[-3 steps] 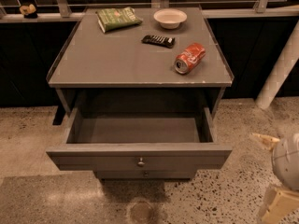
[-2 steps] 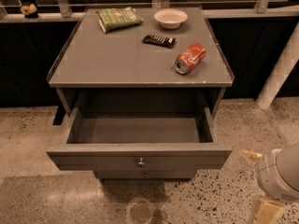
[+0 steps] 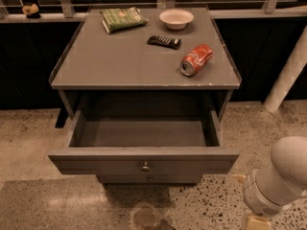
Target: Close top drawer
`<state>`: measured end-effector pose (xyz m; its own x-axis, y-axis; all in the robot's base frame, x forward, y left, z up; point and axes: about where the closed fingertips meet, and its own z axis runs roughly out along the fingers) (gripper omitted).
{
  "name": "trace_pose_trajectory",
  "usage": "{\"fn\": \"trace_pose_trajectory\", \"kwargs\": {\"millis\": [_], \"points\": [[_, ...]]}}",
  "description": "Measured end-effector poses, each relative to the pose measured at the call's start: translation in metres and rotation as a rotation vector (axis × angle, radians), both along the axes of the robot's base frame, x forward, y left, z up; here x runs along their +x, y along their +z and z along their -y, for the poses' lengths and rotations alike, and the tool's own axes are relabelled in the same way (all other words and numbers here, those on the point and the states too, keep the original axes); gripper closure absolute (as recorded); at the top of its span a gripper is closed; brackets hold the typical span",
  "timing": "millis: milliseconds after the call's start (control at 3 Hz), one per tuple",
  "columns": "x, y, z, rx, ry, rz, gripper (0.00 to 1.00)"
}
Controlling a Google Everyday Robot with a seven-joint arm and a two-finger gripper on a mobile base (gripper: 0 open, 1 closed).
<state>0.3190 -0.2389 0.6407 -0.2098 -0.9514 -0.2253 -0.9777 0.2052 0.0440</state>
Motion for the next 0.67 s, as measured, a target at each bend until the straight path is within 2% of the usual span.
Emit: {"fn": "trace_pose_trajectory", "kwargs": {"millis": [667], "points": [[-0.004,-0.039,-0.007,0.003,0.02,-0.075,0.0]]}}
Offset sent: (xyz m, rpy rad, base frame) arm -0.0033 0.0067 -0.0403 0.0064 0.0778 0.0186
